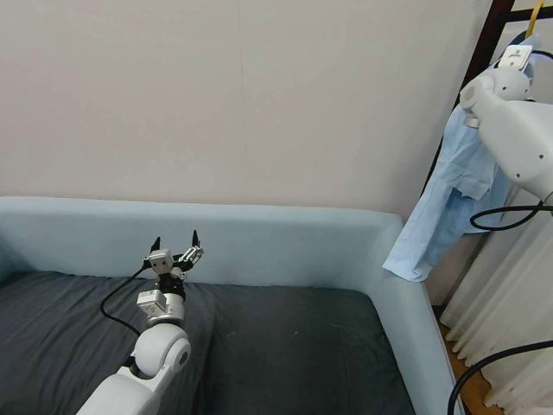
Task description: Pick up the clothes from the sofa and hang them on the clothes hanger.
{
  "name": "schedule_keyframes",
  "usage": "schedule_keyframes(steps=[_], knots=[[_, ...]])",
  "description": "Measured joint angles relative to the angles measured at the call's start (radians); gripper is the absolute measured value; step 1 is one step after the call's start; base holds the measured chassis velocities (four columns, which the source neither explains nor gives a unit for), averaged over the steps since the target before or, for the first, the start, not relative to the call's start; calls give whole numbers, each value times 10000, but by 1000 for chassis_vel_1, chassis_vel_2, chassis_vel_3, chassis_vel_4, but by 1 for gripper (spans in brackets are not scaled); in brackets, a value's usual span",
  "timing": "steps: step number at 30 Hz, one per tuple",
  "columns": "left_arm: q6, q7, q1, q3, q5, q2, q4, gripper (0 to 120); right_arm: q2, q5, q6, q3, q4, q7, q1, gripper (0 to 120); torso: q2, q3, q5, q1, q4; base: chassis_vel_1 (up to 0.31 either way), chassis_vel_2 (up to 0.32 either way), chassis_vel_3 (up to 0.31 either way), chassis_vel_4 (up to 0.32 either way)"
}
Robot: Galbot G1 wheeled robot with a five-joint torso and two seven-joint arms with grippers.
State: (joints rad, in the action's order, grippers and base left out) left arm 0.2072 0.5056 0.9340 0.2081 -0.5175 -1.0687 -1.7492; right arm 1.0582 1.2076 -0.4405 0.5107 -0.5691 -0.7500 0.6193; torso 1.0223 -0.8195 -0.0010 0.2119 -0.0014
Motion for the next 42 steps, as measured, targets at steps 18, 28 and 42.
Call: schedule_keyframes(steps=[18, 28, 42], knots=[[73, 71, 29, -6, -44, -189, 104, 100, -2120, 119, -97, -1738, -5666, -1044, -2321, 98, 1, -1, 3, -1, 0, 0, 0, 0, 0], [-31, 81, 979, 1006, -262, -719, -1124, 100, -3426, -1539, 2427, -4654, -9499, 1889, -7069, 100, 1, -1, 7, -1, 2, 0, 0, 0, 0], [715, -1507, 3433, 2263, 292, -1656, -2580, 100, -2999, -4837, 4201, -7333, -12930, 2913, -12535, 100, 2, 1, -1, -2, 3, 0, 0, 0, 0]])
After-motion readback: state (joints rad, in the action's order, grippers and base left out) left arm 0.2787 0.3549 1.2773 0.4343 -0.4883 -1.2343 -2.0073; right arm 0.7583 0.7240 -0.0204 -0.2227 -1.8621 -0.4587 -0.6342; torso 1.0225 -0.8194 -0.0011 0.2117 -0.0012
